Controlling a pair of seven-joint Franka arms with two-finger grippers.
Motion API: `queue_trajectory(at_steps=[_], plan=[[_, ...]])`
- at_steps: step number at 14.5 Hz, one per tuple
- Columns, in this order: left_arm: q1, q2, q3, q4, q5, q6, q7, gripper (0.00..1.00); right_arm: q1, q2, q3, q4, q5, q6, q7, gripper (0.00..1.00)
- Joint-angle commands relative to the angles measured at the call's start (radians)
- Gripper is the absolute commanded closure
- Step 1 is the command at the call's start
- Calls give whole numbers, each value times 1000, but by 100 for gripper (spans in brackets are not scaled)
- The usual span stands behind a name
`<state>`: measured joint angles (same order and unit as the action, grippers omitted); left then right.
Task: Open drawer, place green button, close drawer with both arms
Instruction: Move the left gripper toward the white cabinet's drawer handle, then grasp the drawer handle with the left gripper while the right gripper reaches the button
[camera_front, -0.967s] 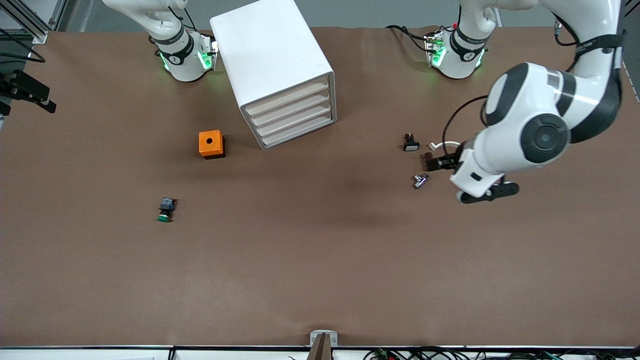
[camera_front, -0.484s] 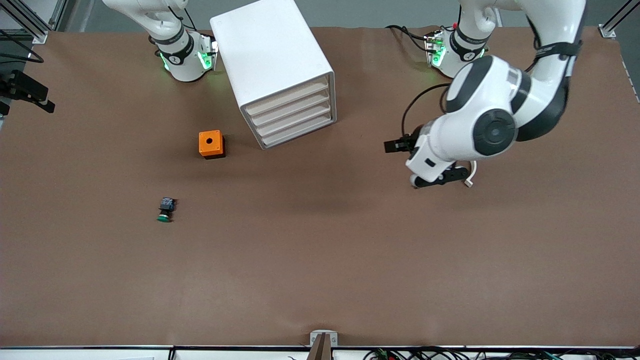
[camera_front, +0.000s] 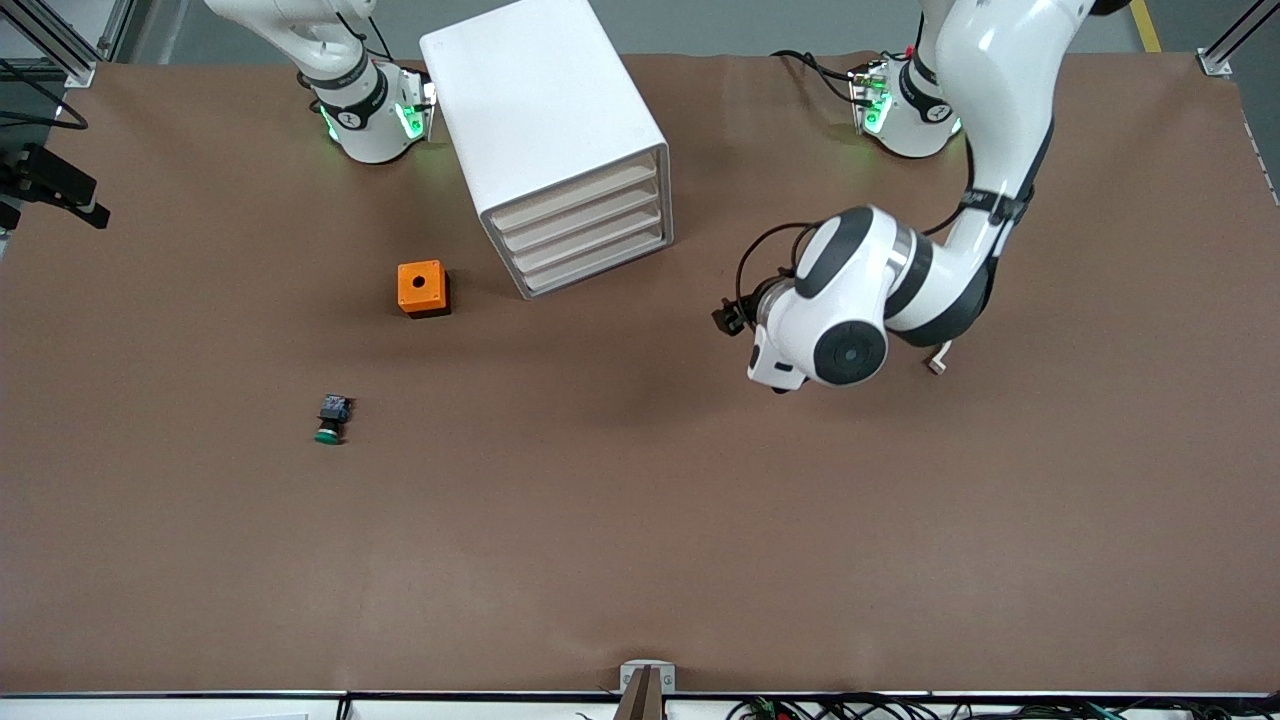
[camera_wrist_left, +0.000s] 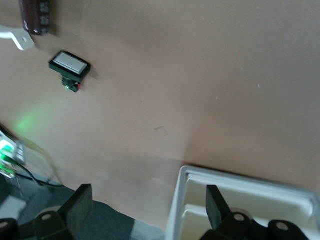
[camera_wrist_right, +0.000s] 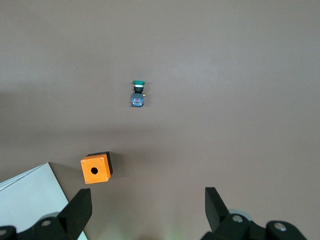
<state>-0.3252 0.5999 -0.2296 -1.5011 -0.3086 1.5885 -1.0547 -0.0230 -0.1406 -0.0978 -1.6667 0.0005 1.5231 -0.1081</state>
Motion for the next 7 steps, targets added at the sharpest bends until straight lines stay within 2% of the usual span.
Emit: queue_trajectory(at_steps=[1, 3, 7], plan=[[-6, 93, 1, 110, -24, -10, -132, 0, -11, 1, 10, 10, 6, -1, 11, 0], [-26, 127, 1, 114, -42, 2, -227, 0, -18, 12, 10, 12, 7, -9, 15, 0], [-31, 198, 1, 144, -202, 31, -440, 0, -14, 56, 9, 36, -10, -4, 4, 0]])
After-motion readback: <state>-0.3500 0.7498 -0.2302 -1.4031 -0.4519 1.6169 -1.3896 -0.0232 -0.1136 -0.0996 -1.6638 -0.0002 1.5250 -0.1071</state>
